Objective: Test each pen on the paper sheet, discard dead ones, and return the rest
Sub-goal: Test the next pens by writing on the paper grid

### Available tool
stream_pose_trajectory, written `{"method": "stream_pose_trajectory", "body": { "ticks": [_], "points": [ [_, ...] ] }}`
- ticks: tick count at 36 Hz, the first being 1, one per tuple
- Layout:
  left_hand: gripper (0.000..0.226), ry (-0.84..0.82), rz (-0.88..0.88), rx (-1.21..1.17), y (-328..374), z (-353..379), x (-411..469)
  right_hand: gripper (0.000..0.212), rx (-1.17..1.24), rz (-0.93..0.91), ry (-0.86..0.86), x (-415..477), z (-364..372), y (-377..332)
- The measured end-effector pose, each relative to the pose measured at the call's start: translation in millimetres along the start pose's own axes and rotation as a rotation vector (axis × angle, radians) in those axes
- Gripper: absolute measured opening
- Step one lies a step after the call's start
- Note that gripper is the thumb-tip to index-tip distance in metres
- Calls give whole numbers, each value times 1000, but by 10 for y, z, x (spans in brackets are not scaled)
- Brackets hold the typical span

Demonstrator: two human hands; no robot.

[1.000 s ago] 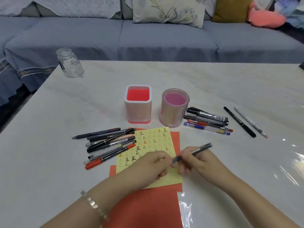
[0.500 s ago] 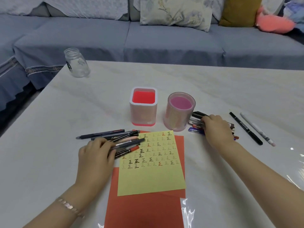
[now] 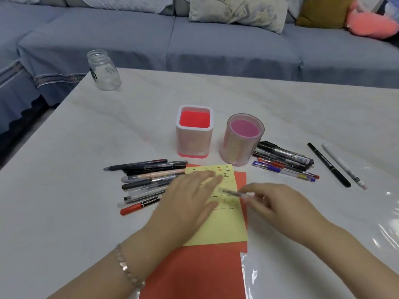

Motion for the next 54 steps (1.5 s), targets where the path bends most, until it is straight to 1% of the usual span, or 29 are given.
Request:
{"method": "stream_pose_trajectory", "body": {
  "ticks": [3, 6, 8, 9, 12, 15, 16, 19, 20, 21, 23, 24, 25, 26, 28, 31, 34, 36, 38, 40, 41, 43, 44, 45, 46, 48, 50, 51, 54],
  "points": [
    [33, -72, 109, 47, 156, 104, -22, 20, 114, -27, -26, -40, 13, -233],
    [28, -107, 100, 81, 134, 137, -82, 18, 140, -2, -77, -70, -3, -314],
    [32, -98, 65, -4, 101, 83, -130, 13, 235, 26, -65, -75, -68, -328],
    [33, -96, 37, -52, 94, 35, -151, 11, 355, 47, -42, -71, -109, -333],
    [29, -95, -85, -203, 93, -135, -183, 9, 848, 90, -9, -67, -174, -378],
    [27, -78, -147, -309, 86, -279, -178, 10, 1139, 61, 69, -63, -137, -399],
    [27, -76, -159, -331, 70, -319, -169, 16, 1217, 43, 80, -62, -92, -396],
    [26, -93, -295, -459, -34, -404, -153, 51, 1536, 24, 115, -44, 27, -426],
    [25, -102, -336, -492, -60, -414, -157, 52, 1584, 35, 137, -27, 59, -454],
    [26, -112, -351, -511, -60, -413, -157, 46, 1555, 52, 155, -13, 89, -490],
    [32, -141, -316, -526, -10, -394, -163, 25, 1330, 85, 154, 37, 161, -620],
    [33, -167, -289, -533, 32, -371, -172, 30, 1238, 93, 160, 68, 213, -662],
    [35, -198, -272, -542, 71, -343, -188, 37, 1214, 113, 178, 90, 255, -700],
    [36, -220, -275, -562, 94, -325, -203, 40, 1237, 147, 206, 103, 283, -724],
    [37, -240, -301, -625, 104, -320, -229, 37, 1313, 169, 221, 95, 310, -760],
    [35, -288, -339, -722, 93, -339, -268, 36, 1390, 107, 176, 43, 350, -755],
    [26, -420, -409, -800, 75, -323, -329, 36, 1410, 36, 107, -18, 408, -716],
    [15, -501, -458, -815, 60, -307, -361, 39, 1346, -1, 103, -44, 448, -700],
    [14, -536, -525, -773, 10, -297, -375, 38, 1241, -11, 154, -49, 470, -646],
    [18, -498, -634, -646, -118, -310, -403, 30, 1142, 9, 234, -40, 457, -536],
    [19, -445, -680, -573, -198, -328, -431, 28, 1058, 16, 267, -35, 437, -463],
    [18, -316, -701, -457, -333, -366, -496, 23, 775, 10, 278, -12, 449, -321],
    [18, -282, -698, -415, -374, -365, -525, 20, 610, 8, 261, 6, 466, -285],
    [18, -266, -695, -384, -402, -352, -557, 22, 445, -19, 237, 27, 499, -268],
    [18, -254, -690, -361, -419, -324, -589, 36, 306, -70, 198, 53, 562, -263],
    [23, -224, -678, -304, -435, -249, -652, 70, 166, -125, 45, 102, 729, -277],
    [25, -174, -666, -258, -448, -191, -694, 91, 75, -117, -89, 114, 839, -261],
    [23, -151, -664, -245, -458, -169, -703, 95, 32, -113, -121, 104, 853, -245],
    [18, -129, -670, -209, -504, -100, -731, 91, -45, -89, -120, 55, 858, -165]
  ]
}}
Point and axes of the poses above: each hand's wrist, its own x-axis towards the middle knuckle, its own z-axis out of the palm, y = z × x, the point moved 4 cm from there along x, towards the middle knuckle, and after that the axes turned 7 degrees about -z, right-handed, at the moved point
